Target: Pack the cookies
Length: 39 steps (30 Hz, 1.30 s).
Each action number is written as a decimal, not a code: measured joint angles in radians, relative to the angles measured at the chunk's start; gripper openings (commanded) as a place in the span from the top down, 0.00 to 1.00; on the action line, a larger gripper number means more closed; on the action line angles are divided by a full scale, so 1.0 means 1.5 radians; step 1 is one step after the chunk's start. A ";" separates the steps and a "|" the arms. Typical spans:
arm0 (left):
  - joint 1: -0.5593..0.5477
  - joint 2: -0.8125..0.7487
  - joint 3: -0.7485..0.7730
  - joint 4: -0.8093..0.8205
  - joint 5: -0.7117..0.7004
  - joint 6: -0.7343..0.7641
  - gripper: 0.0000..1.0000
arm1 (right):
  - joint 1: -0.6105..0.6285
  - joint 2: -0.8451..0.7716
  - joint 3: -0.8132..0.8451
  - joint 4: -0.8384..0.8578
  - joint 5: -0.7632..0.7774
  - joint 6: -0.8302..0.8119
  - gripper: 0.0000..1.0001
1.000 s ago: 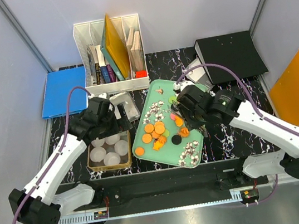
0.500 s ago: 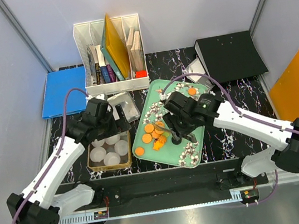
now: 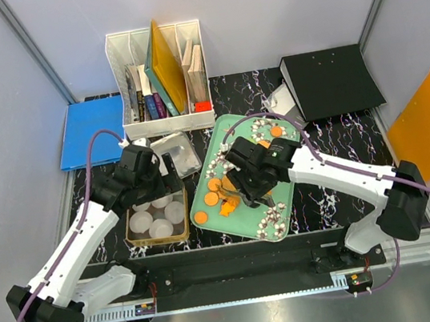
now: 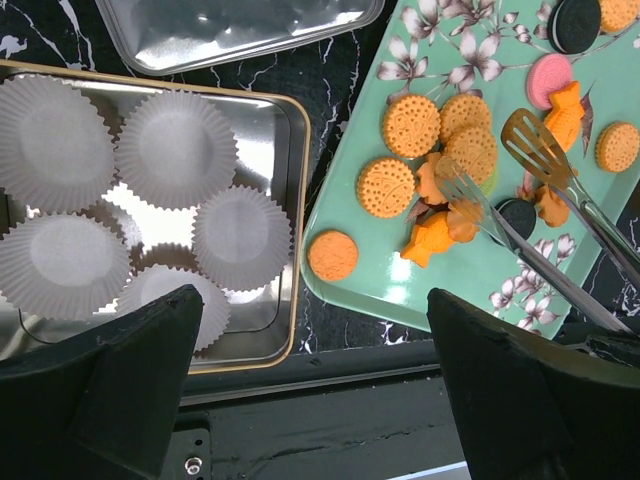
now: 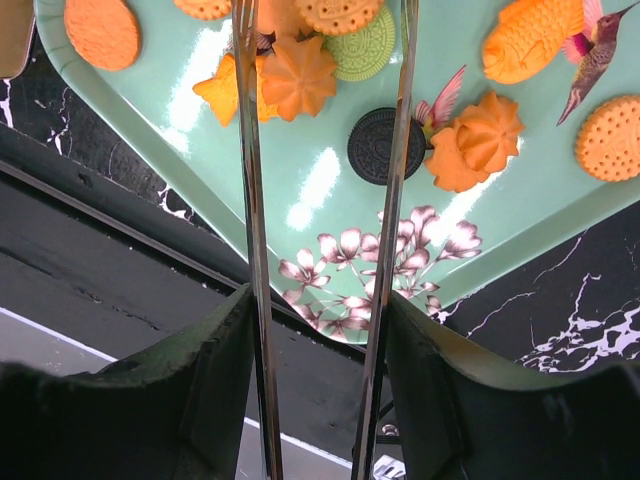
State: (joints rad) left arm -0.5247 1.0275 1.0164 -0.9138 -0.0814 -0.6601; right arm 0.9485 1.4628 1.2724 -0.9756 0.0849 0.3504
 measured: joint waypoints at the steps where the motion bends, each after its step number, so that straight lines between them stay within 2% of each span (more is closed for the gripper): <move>1: 0.000 0.000 0.000 -0.002 -0.001 0.000 0.01 | 0.000 0.002 -0.001 0.003 0.000 -0.002 0.43; 6: 0.000 0.000 0.000 -0.009 -0.004 0.000 0.01 | 0.000 0.013 -0.003 0.009 0.002 -0.007 0.45; 15: 0.000 0.000 0.000 -0.009 -0.006 0.000 0.01 | 0.000 0.029 -0.012 0.013 0.003 -0.009 0.57; 23: 0.000 -0.004 0.000 -0.010 -0.025 0.000 0.01 | 0.000 0.027 -0.005 0.009 0.013 -0.008 0.62; 39: 0.014 -0.035 0.034 -0.087 -0.176 -0.048 0.01 | 0.005 0.015 0.181 -0.037 0.012 -0.008 0.69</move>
State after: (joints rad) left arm -0.5041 0.9745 1.0672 -1.0447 -0.3458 -0.7322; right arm 0.9562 1.4849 1.5440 -1.0317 0.1036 0.3378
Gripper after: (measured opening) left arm 0.987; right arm 0.411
